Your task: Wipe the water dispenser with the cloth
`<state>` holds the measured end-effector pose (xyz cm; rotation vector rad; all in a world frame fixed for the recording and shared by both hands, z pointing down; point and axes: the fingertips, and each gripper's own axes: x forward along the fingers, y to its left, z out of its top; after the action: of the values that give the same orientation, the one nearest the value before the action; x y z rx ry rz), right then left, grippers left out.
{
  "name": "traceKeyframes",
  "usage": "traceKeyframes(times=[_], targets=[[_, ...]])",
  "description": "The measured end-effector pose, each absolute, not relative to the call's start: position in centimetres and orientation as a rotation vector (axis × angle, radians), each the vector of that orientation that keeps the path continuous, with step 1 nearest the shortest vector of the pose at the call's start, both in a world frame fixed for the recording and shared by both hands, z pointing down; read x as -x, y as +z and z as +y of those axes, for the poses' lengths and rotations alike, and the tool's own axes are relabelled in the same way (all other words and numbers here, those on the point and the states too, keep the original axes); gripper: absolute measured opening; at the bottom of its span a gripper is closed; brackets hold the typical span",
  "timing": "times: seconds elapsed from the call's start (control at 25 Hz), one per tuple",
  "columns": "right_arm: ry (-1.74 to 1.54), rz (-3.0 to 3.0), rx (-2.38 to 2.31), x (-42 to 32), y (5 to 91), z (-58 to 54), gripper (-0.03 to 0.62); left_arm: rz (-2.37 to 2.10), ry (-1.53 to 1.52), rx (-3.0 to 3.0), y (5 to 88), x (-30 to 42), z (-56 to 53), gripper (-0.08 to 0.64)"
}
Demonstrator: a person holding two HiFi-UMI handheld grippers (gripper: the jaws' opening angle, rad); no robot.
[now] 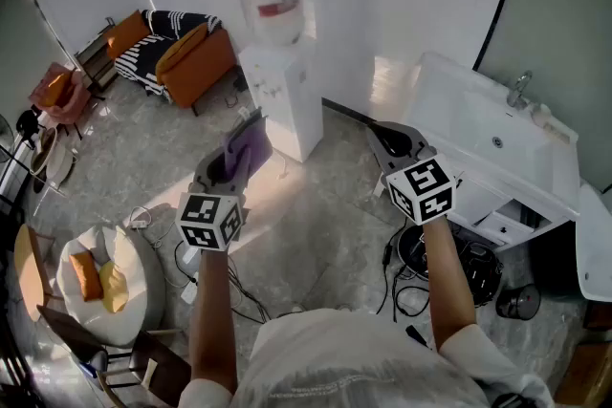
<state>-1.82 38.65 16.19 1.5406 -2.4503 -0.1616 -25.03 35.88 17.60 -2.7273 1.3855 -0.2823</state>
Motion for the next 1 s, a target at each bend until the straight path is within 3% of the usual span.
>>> traceKeyframes(times=[0.56, 1.0], targets=[[-0.072, -2.508, -1.543, -2.1, 17.4, 33.7, 0.014, 1.442, -0.266, 2.770, 19.3, 22.2, 31.5, 0.066], [0.025, -2.392, -1.637, -5.4, 20.4, 19.1, 0.015, 1.454, -0.257, 2.853, 23.6, 20.8, 13.4, 0.066]])
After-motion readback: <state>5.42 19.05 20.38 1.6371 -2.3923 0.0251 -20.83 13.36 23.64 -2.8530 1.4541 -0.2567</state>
